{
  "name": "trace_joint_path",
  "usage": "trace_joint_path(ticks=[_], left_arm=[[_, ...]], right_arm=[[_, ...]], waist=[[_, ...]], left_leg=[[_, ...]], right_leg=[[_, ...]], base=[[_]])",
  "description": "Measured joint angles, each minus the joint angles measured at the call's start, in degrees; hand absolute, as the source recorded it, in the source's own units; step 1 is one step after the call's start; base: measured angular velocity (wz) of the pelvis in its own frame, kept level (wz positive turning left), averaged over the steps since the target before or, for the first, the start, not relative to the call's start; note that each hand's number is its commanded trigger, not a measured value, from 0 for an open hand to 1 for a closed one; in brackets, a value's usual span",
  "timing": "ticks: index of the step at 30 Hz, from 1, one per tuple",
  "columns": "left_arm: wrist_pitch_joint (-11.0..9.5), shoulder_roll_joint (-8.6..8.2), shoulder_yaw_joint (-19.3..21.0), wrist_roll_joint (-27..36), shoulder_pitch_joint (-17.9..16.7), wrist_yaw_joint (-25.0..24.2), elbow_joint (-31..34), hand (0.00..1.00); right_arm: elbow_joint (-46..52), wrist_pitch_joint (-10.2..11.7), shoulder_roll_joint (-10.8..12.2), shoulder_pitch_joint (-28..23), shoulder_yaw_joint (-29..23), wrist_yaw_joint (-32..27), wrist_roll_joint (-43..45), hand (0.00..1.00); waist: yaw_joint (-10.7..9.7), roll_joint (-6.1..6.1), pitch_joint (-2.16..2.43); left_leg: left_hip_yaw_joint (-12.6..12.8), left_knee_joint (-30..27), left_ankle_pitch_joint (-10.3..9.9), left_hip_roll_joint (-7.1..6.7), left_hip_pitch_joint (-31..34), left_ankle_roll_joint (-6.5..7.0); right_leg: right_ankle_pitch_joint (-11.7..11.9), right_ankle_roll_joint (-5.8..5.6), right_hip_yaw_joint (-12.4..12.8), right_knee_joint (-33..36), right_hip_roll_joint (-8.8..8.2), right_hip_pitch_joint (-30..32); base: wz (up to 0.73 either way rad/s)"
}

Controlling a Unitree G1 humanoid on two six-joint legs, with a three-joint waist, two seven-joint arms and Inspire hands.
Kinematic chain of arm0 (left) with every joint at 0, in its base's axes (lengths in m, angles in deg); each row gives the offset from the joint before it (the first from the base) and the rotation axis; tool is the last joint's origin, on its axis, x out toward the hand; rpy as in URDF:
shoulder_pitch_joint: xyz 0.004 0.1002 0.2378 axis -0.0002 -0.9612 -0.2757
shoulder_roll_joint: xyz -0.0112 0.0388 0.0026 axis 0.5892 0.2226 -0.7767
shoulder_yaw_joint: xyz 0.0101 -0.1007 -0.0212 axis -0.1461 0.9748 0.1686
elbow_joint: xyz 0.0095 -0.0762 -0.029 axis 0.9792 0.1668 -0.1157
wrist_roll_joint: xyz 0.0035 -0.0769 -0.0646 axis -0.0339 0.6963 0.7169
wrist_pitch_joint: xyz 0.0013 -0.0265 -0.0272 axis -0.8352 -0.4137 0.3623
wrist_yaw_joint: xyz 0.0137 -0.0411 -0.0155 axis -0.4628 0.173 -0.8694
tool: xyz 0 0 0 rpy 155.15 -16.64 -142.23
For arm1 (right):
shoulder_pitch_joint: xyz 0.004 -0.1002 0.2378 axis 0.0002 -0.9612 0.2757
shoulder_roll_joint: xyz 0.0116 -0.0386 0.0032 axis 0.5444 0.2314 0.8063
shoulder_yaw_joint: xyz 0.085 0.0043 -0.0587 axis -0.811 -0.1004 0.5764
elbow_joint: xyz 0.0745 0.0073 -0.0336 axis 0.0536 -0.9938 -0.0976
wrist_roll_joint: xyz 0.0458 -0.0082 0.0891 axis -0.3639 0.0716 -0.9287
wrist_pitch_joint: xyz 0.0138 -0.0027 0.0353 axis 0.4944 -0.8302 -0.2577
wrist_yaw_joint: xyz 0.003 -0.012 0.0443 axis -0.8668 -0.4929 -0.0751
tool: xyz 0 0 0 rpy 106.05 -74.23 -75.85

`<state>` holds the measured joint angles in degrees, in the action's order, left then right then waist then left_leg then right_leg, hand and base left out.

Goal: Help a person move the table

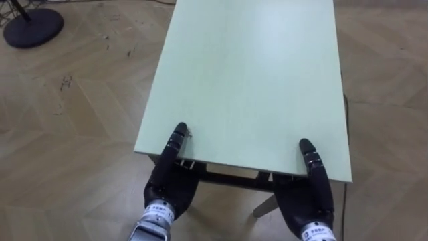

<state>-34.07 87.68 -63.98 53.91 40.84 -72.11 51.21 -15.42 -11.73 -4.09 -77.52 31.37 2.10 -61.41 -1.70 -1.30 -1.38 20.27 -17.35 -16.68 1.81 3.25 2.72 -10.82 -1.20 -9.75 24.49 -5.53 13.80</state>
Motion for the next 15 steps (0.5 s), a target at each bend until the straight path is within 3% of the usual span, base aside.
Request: trace_joint_path(ticks=[12,15], left_arm=[[-0.4,0.37,0.3,0.0,-1.1,0.0,0.6,1.00],[-0.4,0.47,0.5,0.1,-1.2,0.0,0.9,1.00]], right_arm=[[0.0,0.7,-0.6,0.0,1.6,0.0,-0.4,1.00],[0.0,0.7,-0.6,0.4,1.6,0.0,-0.2,1.00]], waist=[[2.2,0.23,0.02],[3.4,0.28,0.03]], left_leg=[[-4.1,1.9,0.1,0.71,-2.7,-0.17],[-6.4,2.1,0.2,0.68,-2.7,-0.40]], right_leg=[[1.3,-0.08,-0.4,-7.2,2.16,-5.8],[1.3,-0.08,-0.6,-7.8,2.63,-6.6]], base=[[0.04],[0.24]])
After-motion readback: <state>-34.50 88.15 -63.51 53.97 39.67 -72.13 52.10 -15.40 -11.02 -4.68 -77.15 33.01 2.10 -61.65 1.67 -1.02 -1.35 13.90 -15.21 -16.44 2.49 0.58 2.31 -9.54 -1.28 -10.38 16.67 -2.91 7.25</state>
